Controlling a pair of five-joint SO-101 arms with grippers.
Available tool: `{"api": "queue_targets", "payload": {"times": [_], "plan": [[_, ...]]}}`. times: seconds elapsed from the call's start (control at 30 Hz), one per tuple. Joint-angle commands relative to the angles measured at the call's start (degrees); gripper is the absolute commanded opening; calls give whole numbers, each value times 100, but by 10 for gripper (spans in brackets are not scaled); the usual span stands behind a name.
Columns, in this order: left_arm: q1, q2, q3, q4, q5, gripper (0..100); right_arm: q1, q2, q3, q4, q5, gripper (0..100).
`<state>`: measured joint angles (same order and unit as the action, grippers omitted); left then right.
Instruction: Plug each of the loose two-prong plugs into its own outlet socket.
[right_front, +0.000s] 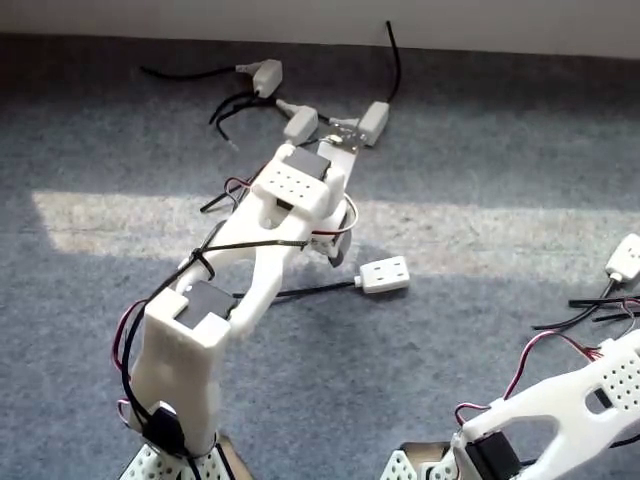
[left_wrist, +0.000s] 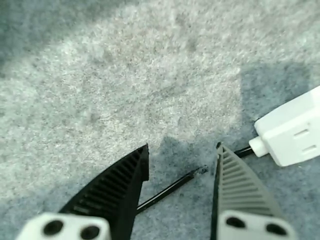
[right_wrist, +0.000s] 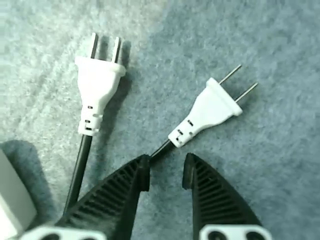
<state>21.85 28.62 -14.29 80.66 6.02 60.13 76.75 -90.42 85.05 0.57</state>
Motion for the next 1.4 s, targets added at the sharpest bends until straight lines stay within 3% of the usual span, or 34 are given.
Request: {"api": "queue_targets", "payload": {"times": [0.0,0.23,0.9,1.07,1.37], "plan": [[-48,-347,-31,-62,53,213,57,-321,-145,-92,-35,123],[-57,-347,-31,-62,53,213,4,-321,92,-435,-18,23],[-57,-347,-31,-62,53,213,-48,-330,84,-171,-211,55],[-57,-347,-31,-62,53,213,4,-321,92,-163,-659,180],[-57,-347,-31,-62,53,213,57,-321,92,-171,-659,87]]}}
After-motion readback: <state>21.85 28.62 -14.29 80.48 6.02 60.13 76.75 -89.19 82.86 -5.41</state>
